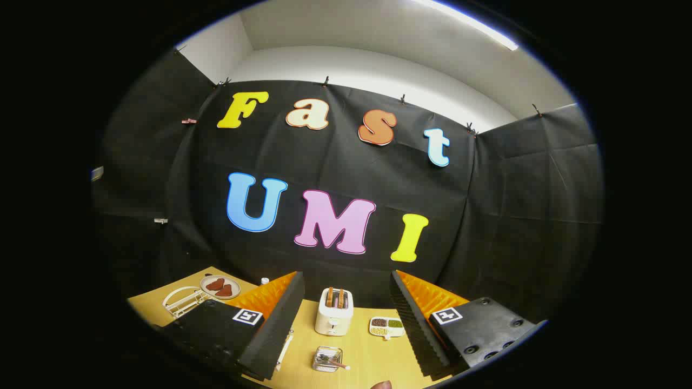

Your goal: Take the plate from the dish rack, then take the spoon from the basket and place it into the plate.

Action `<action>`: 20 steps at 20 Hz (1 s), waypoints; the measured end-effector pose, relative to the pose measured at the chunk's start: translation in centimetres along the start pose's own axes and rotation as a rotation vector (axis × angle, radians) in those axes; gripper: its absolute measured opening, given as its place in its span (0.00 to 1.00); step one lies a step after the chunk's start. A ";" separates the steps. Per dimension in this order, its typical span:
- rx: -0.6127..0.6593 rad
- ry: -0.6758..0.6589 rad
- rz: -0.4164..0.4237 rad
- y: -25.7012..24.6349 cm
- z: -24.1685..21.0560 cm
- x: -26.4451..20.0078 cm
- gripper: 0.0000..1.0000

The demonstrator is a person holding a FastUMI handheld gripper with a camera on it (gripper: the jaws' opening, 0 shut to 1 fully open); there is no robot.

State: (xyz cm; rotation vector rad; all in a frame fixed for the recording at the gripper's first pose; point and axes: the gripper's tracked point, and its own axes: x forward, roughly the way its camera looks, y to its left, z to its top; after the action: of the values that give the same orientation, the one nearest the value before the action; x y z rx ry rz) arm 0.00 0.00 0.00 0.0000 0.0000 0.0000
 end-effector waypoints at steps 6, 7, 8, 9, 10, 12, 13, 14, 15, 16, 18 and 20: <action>-0.006 -0.003 0.029 0.9 0.0 0.3 0.97; -0.002 -0.008 0.033 0.9 0.2 0.3 0.97; 0.005 -0.013 0.036 1.1 0.4 0.2 0.97; 0.007 -0.019 0.039 1.2 0.5 0.2 0.97; 0.002 -0.021 0.040 1.2 0.6 0.3 0.97; -0.017 -0.022 0.042 1.4 0.6 0.3 0.97; -0.021 -0.021 0.045 1.4 0.5 0.3 0.97; -0.019 -0.018 0.049 1.6 0.4 0.4 0.97; -0.011 -0.015 0.055 1.7 0.4 0.4 0.97; -0.003 -0.011 0.061 1.9 0.3 0.5 0.97; -0.001 -0.004 0.067 2.2 0.2 0.5 0.97; -0.015 0.000 0.065 2.1 0.1 0.5 0.97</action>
State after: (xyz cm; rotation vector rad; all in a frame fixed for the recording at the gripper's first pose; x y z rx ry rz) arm 0.52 2.09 0.07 -0.0147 -0.0002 0.0645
